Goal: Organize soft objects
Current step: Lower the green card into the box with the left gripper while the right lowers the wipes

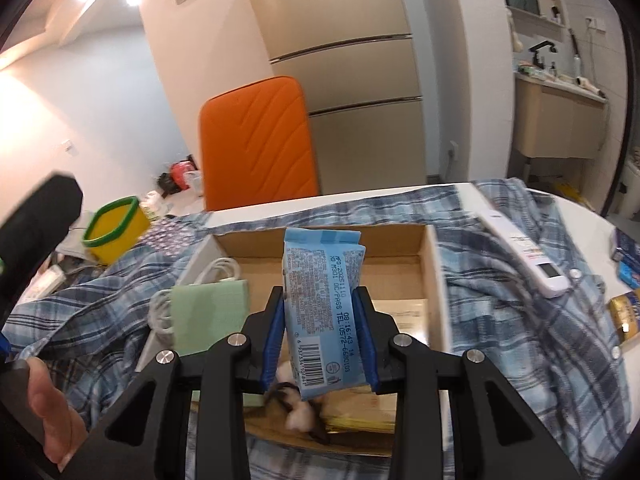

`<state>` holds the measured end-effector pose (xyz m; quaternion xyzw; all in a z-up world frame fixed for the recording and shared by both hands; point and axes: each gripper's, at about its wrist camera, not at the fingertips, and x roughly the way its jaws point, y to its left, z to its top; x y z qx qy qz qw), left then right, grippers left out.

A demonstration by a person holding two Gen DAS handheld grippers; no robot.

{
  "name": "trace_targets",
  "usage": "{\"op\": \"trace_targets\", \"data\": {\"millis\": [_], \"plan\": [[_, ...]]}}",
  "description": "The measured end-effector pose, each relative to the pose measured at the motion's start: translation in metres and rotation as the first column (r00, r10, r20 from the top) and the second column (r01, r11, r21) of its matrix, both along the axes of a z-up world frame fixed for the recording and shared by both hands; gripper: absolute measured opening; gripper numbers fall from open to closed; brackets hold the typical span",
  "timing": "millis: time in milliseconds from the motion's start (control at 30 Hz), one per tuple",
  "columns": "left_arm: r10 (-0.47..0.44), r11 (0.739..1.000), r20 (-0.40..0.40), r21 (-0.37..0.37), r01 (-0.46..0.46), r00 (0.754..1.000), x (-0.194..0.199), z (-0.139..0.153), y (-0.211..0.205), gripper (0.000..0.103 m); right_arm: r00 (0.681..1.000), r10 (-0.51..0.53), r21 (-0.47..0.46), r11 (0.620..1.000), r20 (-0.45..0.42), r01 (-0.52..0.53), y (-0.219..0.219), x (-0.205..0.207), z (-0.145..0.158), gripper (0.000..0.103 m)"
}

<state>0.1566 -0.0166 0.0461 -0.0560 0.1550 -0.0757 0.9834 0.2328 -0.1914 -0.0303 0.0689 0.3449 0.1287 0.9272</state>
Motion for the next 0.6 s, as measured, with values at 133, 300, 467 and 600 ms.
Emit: {"op": "trace_targets", "data": {"millis": [133,300,467,600], "plan": [[0.009,1.0,0.007,-0.008,-0.009,1.0,0.002,0.001,0.005,0.103,1.0,0.012,-0.013,1.0,0.013,-0.012,0.009,-0.002,0.0,0.061],[0.016,1.0,0.026,0.003,-0.016,1.0,-0.003,0.003,0.006,0.103,0.997,-0.034,-0.003,0.999,0.076,0.034,0.002,-0.01,0.007,0.083],[0.031,0.999,0.065,0.008,-0.032,0.997,-0.021,0.014,0.007,0.103,0.99,-0.09,-0.005,0.996,0.106,0.091,-0.015,-0.015,0.019,0.083],[0.033,0.998,0.12,0.057,-0.04,0.992,-0.049,0.027,0.004,0.103,0.976,-0.133,-0.012,0.991,0.175,0.137,-0.029,-0.03,0.04,0.083]]}}
